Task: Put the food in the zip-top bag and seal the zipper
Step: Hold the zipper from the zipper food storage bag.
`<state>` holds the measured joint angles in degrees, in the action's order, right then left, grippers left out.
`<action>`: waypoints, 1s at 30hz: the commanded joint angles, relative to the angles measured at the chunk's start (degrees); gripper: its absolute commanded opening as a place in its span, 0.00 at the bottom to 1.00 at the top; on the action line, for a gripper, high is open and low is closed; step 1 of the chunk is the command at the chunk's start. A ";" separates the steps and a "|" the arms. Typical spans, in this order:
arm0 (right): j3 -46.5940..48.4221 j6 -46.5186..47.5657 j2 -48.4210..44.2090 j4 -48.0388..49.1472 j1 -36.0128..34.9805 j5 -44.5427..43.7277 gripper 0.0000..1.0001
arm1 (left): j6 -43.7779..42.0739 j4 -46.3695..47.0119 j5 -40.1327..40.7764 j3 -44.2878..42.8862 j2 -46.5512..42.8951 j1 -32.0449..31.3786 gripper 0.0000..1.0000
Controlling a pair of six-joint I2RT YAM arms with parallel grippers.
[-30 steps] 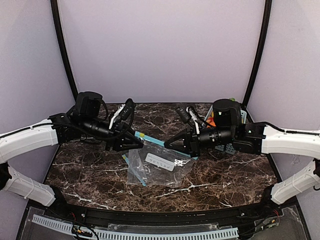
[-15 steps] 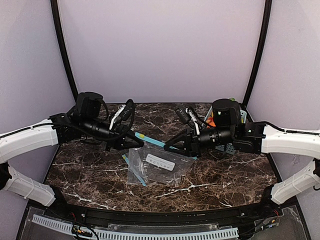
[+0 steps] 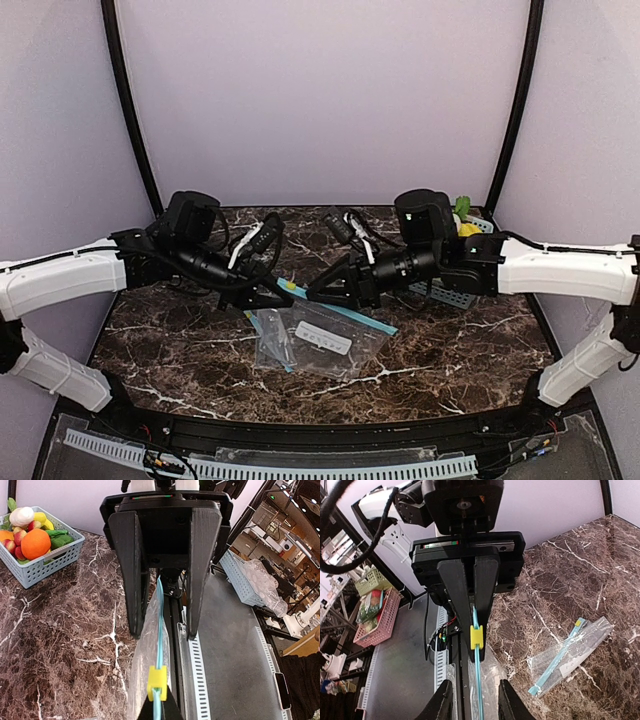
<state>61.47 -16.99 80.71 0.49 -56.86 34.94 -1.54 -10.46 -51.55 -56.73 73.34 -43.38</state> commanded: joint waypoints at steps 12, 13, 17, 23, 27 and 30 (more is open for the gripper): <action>3.22 -1.51 5.47 6.18 -1.77 3.51 0.21 | -2.28 -3.70 -0.75 -1.09 1.20 -1.64 0.01; 3.22 -1.66 5.70 6.57 -1.81 3.66 0.21 | -2.26 -3.74 -0.70 -1.09 1.19 -1.68 0.01; 3.49 -2.07 6.28 7.74 -1.77 4.26 0.18 | -2.40 -3.94 -0.49 -1.17 1.33 -1.72 0.01; 3.70 -2.35 6.94 7.79 -1.91 4.08 0.18 | -2.50 -4.12 -0.30 -1.19 1.33 -1.84 0.01; 3.58 -2.65 7.40 7.98 -1.93 3.82 0.19 | -2.50 -4.13 -0.35 -1.19 1.29 -1.93 0.01; 3.74 -2.86 7.78 8.29 -1.90 3.74 0.21 | -2.55 -4.24 -0.38 -1.19 1.36 -1.97 0.01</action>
<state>63.64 -19.20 87.66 6.07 -58.24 37.76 -3.05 -13.65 -51.64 -56.86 74.67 -44.93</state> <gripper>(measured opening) 0.199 0.008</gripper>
